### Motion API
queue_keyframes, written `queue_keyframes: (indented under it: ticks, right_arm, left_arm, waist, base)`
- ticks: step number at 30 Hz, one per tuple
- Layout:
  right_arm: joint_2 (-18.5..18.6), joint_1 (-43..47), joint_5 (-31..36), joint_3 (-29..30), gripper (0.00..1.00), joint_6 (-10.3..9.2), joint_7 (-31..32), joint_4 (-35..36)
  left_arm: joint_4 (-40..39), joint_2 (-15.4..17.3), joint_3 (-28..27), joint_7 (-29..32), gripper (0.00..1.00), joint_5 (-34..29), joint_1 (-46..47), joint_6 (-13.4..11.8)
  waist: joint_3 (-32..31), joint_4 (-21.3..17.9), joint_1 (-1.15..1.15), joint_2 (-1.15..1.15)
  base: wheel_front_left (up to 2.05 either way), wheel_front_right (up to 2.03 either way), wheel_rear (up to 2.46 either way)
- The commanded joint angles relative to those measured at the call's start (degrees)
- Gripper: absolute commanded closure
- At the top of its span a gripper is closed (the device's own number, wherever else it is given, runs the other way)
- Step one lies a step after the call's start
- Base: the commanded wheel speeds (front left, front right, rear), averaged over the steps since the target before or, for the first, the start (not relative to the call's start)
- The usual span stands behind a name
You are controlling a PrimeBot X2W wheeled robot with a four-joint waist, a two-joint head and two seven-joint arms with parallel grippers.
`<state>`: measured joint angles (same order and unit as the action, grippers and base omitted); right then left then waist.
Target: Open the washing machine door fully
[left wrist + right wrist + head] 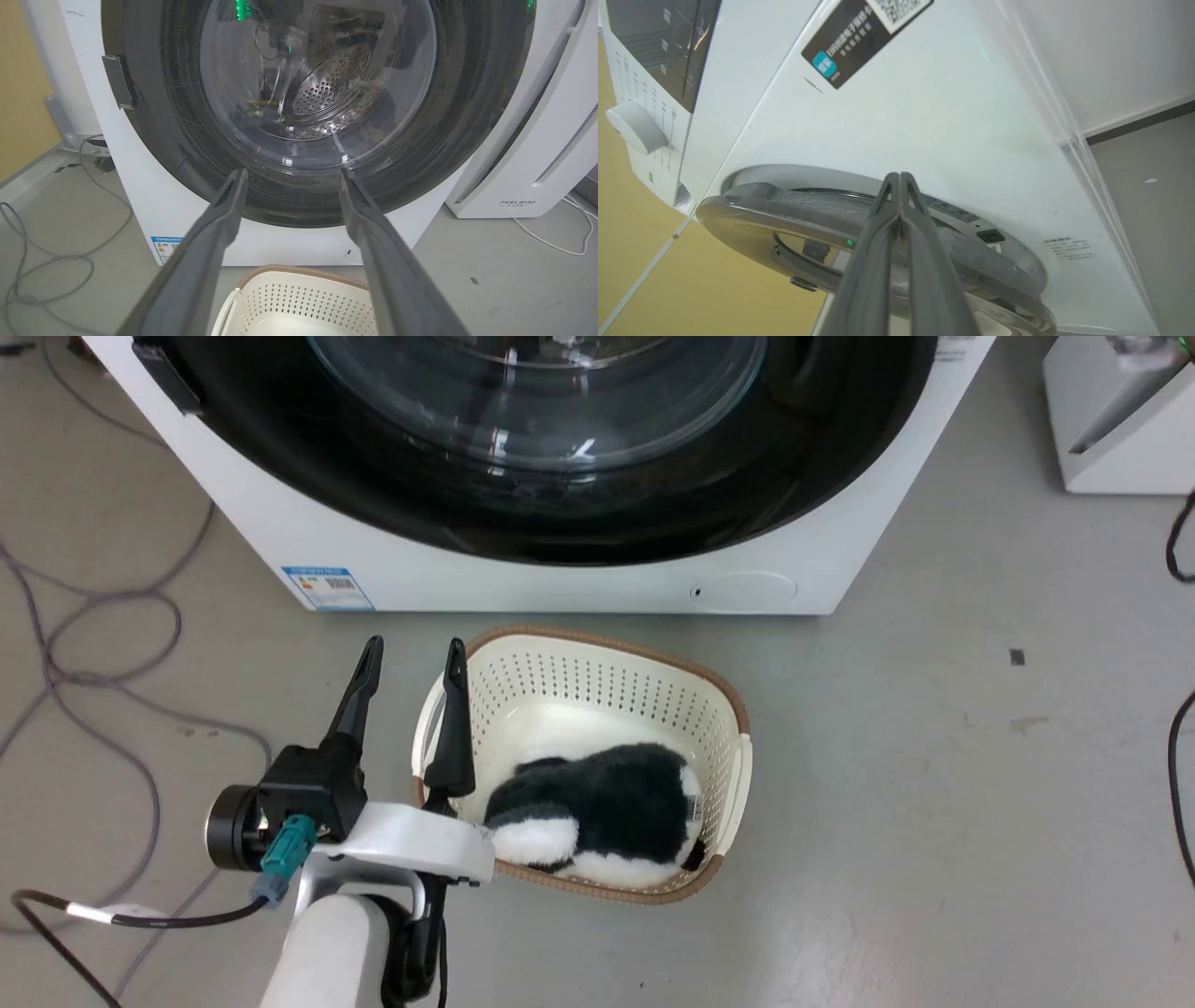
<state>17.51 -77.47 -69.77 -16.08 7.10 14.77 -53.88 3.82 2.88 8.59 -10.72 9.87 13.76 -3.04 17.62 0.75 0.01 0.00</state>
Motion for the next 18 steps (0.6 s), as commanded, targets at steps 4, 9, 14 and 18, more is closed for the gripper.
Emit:
queue_keyframes:
  ticks: [4,9,14,18]
  right_arm:
    - [-0.77,-5.27,-2.60,-3.95,1.00,0.31,5.50,-3.65]
    - [-1.49,-9.17,-4.36,-7.28,1.00,0.33,8.70,-6.61]
    - [-2.19,-13.44,-6.50,-10.07,1.00,0.34,11.33,-9.58]
    - [-3.08,-17.04,-7.86,-12.75,1.00,0.35,14.35,-11.95]
  left_arm:
    - [0.10,0.19,0.60,-0.96,0.00,0.99,1.88,-0.59]
    - [0.09,0.15,1.15,-1.56,0.00,1.70,2.80,-0.90]
    - [0.09,0.11,1.69,-2.16,0.00,2.42,3.99,-1.09]
    - [0.14,0.08,1.98,-2.64,0.00,2.97,4.81,-1.25]
  waist:
    - [1.72,0.54,-0.01,0.00]
    - [3.31,1.00,-0.01,0.00]
    - [5.13,1.55,-0.01,0.00]
    - [6.39,1.86,-0.01,0.00]
  base:
    - [0.00,0.00,0.00]
    - [0.00,0.00,0.00]
    - [0.00,0.00,0.00]
    - [0.00,0.00,0.00]
